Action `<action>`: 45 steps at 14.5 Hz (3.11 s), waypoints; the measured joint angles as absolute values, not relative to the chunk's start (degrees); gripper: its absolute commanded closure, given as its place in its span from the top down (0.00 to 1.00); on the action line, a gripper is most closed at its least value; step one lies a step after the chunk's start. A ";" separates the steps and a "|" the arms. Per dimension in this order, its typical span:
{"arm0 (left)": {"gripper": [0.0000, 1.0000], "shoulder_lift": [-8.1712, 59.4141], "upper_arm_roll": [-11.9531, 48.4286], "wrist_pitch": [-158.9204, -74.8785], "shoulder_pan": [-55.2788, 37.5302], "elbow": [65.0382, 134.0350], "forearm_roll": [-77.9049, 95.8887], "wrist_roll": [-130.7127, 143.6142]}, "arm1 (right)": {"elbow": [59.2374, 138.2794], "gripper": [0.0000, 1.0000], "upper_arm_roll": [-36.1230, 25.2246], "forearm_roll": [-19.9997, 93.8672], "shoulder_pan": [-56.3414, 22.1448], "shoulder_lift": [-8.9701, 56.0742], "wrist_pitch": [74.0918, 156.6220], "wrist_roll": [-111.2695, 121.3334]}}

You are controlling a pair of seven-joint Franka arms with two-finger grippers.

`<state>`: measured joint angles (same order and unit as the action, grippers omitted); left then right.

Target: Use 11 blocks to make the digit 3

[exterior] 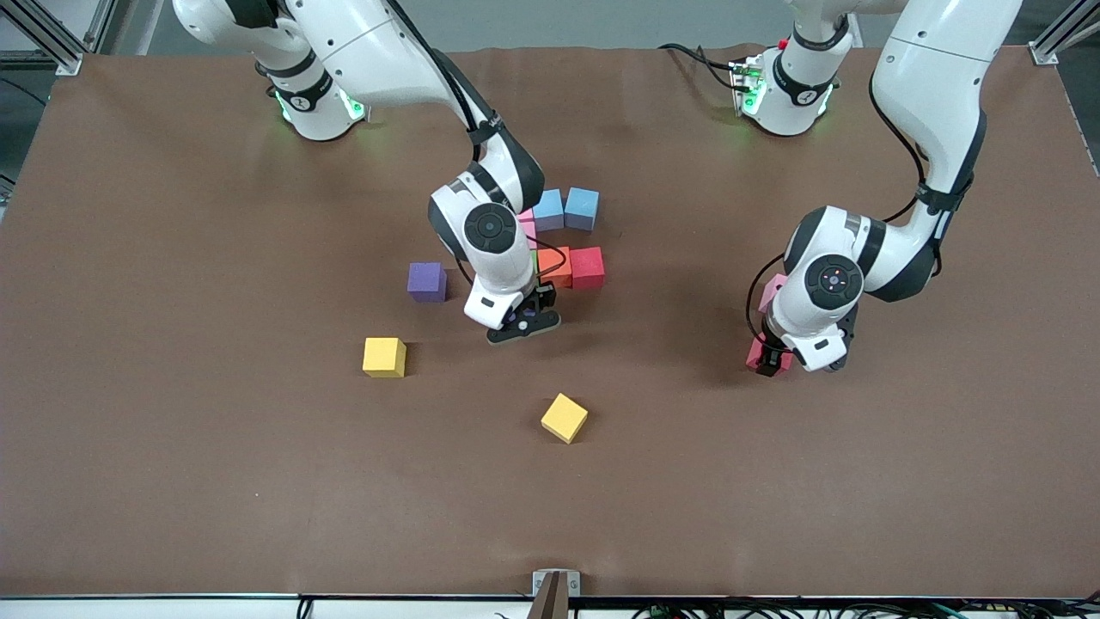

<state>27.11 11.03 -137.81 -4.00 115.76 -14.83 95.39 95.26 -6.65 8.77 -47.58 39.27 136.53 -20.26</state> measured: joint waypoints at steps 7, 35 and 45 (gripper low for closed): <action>1.00 27.31 11.03 -143.00 -1.02 116.53 -17.73 95.34 | 95.66 0.06 -6.65 8.77 -47.88 39.27 136.65 -20.37; 0.40 28.46 11.65 -148.29 -0.97 115.32 -17.79 89.90 | 96.27 0.07 -6.70 8.74 -48.35 39.23 136.69 -21.75; 0.38 24.59 12.23 -134.62 -0.15 107.33 -16.52 90.03 | 96.37 0.07 -6.74 8.75 -48.35 39.18 136.62 -21.69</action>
